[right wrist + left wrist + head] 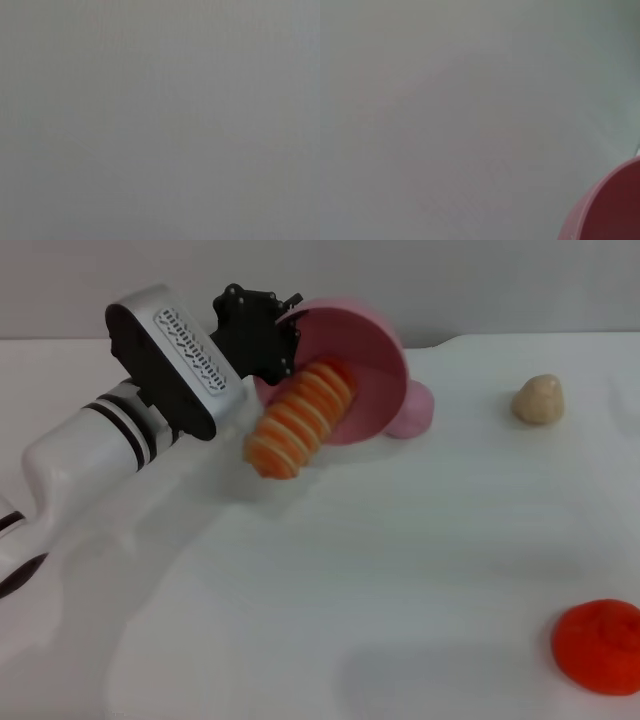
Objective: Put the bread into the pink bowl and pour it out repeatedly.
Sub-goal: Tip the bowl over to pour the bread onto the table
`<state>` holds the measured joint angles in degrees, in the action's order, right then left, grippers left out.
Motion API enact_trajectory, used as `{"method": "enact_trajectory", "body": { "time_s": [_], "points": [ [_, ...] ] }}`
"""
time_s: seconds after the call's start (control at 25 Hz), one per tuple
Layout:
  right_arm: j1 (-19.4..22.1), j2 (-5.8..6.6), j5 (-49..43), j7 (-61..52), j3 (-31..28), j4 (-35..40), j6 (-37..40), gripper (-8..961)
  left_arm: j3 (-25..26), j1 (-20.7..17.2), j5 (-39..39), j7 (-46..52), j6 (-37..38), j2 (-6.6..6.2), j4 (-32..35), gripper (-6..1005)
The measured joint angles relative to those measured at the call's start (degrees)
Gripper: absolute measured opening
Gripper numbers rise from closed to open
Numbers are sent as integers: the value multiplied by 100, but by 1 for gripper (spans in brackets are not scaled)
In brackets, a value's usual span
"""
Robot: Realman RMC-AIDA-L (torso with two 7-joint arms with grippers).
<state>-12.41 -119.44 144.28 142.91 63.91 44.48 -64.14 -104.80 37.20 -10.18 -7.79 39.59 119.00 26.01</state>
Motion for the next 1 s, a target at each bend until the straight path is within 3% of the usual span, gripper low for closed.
{"method": "enact_trajectory", "body": {
  "time_s": [0.44,1.0],
  "points": [
    [-269,0,4,-1,15,-278,4,477,39,-77,749,-1172,44,0,69,42],
    [-320,9,4,28,15,-291,17,478,-60,-133,1719,-1480,878,5,83,42]
  ]
}}
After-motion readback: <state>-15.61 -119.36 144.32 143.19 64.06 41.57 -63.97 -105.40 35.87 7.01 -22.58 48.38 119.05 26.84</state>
